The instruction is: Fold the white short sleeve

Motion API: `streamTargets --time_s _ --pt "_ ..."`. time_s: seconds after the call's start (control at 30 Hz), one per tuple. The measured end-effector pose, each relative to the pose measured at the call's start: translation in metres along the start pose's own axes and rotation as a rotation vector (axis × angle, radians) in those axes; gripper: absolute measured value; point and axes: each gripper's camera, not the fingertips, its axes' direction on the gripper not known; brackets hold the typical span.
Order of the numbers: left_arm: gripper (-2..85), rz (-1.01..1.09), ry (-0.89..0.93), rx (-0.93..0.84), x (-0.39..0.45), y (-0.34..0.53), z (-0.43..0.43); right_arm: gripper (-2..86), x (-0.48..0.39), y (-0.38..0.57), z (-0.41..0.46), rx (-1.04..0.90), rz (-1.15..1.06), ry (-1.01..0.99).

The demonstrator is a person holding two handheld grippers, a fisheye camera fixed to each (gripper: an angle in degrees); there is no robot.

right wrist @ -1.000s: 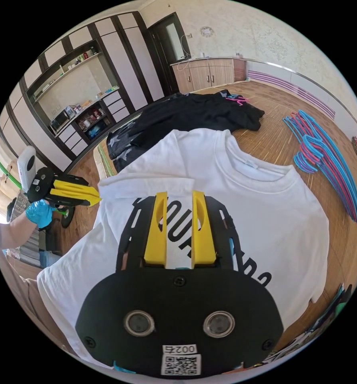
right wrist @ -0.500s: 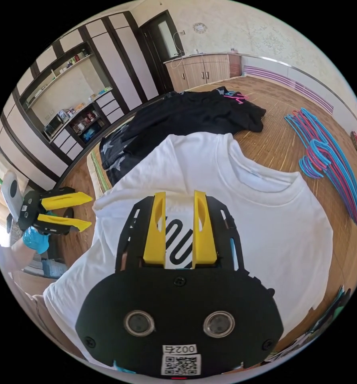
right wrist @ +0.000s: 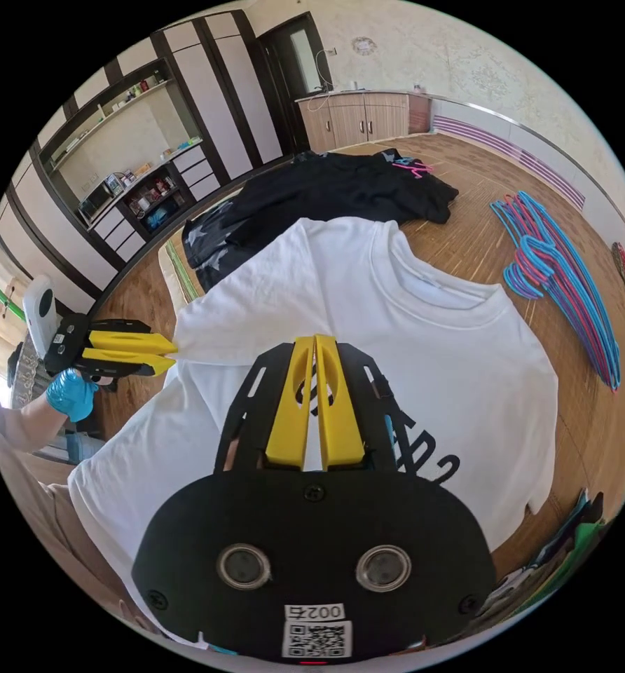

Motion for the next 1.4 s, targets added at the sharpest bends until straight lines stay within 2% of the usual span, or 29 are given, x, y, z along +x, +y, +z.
streamTargets --time_s 0.13,0.23,0.53,0.7,1.03,1.23,1.4 --pt "-0.2 0.004 0.021 -0.066 0.006 0.011 0.008 0.0 0.0 0.017 -0.002 -0.062 -0.006 0.066" --pt "0.2 -0.019 0.022 -0.062 0.01 0.018 0.007 2.5 -0.002 0.022 -0.008 -0.034 -0.018 0.07" --pt "4.2 -0.112 -0.217 -0.027 -0.019 0.024 -0.009 6.9 -0.009 -0.01 -0.006 0.073 -0.036 0.03" --pt "4.3 -0.053 -0.282 -0.062 -0.031 0.022 -0.001 8.1 -0.012 -0.044 0.004 0.12 -0.037 -0.004" --pt "-0.8 0.006 -0.277 -0.02 -0.029 0.029 0.0 9.4 -0.018 -0.13 0.043 0.113 -0.029 -0.016" --pt "-0.3 -0.048 -0.235 0.019 -0.038 0.043 -0.01 9.3 -0.028 -0.166 0.071 0.075 -0.025 -0.022" --pt "2.9 0.006 -0.18 0.033 -0.043 0.042 -0.009 7.0 -0.035 -0.179 0.084 0.037 -0.008 0.004"
